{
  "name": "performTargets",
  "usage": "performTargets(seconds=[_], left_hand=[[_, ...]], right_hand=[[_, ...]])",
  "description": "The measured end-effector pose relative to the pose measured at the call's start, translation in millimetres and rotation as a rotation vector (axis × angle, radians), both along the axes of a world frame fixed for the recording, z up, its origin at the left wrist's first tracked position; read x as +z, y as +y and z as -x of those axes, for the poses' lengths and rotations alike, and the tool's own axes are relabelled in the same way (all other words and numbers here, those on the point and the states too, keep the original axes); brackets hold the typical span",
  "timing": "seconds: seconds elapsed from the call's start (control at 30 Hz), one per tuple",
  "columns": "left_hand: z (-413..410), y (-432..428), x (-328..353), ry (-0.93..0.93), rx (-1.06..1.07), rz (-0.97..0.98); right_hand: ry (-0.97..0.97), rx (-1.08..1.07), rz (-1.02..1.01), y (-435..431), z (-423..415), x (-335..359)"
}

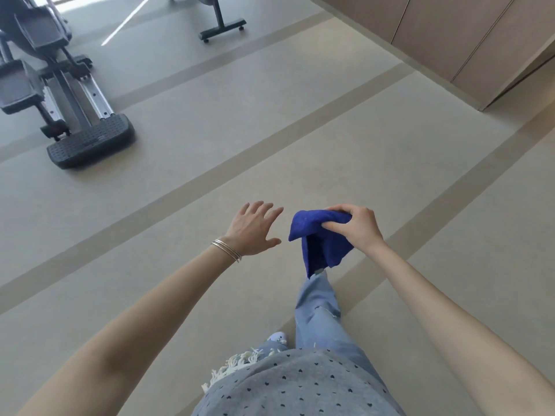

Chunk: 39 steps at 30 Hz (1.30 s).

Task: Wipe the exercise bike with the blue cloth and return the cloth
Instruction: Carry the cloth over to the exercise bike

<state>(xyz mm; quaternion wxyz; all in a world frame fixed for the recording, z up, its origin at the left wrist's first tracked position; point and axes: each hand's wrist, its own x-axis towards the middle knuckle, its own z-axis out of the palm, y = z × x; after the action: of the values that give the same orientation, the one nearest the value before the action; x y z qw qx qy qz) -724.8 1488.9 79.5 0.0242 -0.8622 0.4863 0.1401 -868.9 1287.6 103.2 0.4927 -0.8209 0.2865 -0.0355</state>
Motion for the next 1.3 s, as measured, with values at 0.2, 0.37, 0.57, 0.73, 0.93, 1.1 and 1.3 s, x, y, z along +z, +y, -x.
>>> performTargets(seconds=[0.2, 0.37, 0.57, 0.73, 0.93, 1.1, 1.3], left_hand=[[-53.9, -61.5, 0.6, -0.005, 0.058, 0.003], [-108.7, -121.7, 13.3, -0.035, 0.108, 0.001], [-147.8, -183.5, 15.7, -0.082, 0.148, -0.007], [-172.0, -214.1, 7.2, -0.03, 0.184, -0.029], [-224.3, -232.9, -3.8, -0.021, 0.203, -0.066], [-293.0, -237.3, -9.0, -0.034, 0.226, -0.09], [-397.5, -246.5, 3.9, -0.022, 0.255, -0.088]], right_hand=[[0.027, 0.078, 0.023, -71.8, -64.7, -5.8], [0.034, 0.13, 0.039, -140.6, -126.6, 3.3], [0.038, 0.19, 0.073, -205.0, -182.9, 9.9], [0.043, 0.221, 0.054, -233.0, -211.3, 3.2], [0.067, 0.244, 0.033, -257.3, -259.6, -9.7], [0.064, 0.235, 0.042, -271.4, -327.4, -12.2], [0.017, 0.202, 0.038, -283.1, -429.3, 10.4]])
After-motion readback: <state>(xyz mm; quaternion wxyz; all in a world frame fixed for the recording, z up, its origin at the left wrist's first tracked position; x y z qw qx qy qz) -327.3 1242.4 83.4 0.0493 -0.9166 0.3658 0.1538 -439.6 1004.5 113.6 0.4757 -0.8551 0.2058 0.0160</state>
